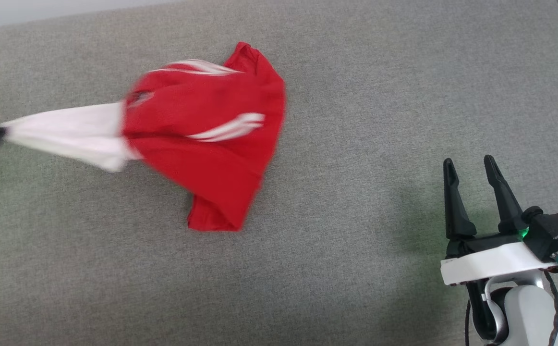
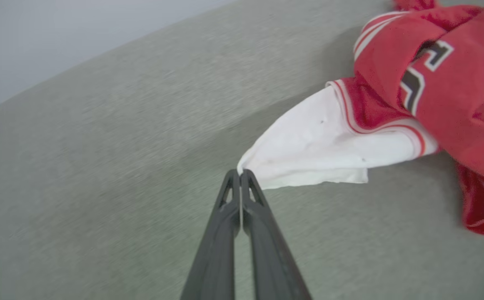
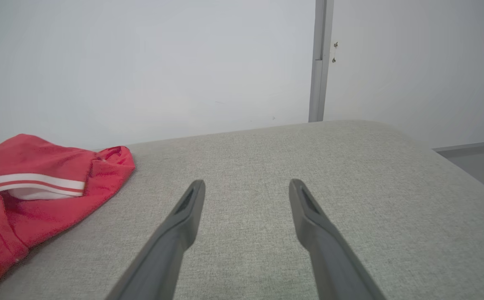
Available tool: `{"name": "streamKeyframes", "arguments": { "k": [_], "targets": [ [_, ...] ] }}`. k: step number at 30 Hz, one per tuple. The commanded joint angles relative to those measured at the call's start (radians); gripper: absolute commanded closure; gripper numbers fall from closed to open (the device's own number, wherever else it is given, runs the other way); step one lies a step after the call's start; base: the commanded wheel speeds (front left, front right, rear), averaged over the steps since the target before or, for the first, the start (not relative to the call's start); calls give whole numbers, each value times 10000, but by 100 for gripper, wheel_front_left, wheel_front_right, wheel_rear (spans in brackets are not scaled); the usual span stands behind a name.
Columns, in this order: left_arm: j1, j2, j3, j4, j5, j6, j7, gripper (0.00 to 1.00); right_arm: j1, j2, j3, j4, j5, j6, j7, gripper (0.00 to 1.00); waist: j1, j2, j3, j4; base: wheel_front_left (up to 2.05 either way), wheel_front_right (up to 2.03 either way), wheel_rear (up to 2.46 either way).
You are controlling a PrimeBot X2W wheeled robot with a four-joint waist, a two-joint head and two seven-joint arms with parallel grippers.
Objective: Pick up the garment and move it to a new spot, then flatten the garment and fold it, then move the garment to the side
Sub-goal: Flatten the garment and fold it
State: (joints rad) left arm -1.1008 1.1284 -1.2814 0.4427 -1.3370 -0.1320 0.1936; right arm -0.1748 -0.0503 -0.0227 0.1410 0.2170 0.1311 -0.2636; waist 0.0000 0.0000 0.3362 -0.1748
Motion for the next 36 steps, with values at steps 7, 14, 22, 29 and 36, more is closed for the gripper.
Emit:
{"name": "streamKeyframes", "arguments": {
  "k": [7,14,22,29,36],
  "targets": [
    [663,-299,5,2309,91,25,-542,100,102,-5,-45,-19,-127,-7,-16,0,0,0,127,-108,0,0,0],
    [1242,-1293,89,4023,-546,25,-1425,65,103,1,218,-62,-357,-7,-14,0,0,0,154,-93,0,0,0],
    [1701,-2333,419,4519,-623,24,-3933,0,-888,-2,1903,761,-1085,-7,47,0,0,0,-220,826,0,0,0],
    [2245,-3410,1885,4061,58,127,-4592,0,-2590,-99,3274,1776,-1819,-7,1652,0,0,0,-513,1919,0,0,0],
    [4836,-5029,6058,1811,3282,900,-4582,0,-4612,-1171,4679,2789,-1485,-7,3468,0,0,0,-476,3249,0,0,0]
  ]
}}
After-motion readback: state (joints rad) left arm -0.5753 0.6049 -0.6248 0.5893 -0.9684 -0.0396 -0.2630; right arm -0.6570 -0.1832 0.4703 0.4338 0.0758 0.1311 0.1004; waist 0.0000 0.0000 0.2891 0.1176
